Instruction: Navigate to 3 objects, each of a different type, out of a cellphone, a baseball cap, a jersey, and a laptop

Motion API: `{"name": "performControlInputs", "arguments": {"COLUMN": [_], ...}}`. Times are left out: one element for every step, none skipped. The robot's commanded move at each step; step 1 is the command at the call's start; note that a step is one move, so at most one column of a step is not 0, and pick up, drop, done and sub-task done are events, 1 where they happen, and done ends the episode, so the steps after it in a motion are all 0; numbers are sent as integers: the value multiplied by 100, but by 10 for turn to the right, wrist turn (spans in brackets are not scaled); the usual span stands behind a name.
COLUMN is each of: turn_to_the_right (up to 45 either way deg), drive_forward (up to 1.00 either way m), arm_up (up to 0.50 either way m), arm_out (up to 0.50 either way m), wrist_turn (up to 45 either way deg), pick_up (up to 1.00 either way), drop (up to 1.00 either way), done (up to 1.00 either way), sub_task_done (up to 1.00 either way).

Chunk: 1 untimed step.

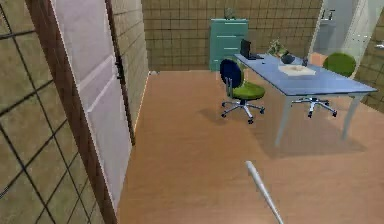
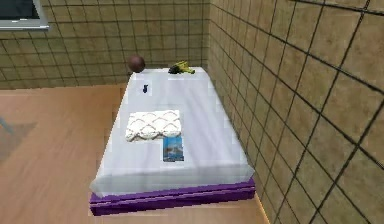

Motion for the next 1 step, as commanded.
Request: {"name": "performControlInputs", "arguments": {"turn_to_the_right": [0], "drive_forward": [100], "arm_up": [0], "arm_out": [0], "wrist_turn": [0], "pick_up": [0], "drop": [0], "done": [0], "sub_task_done": [0]}}
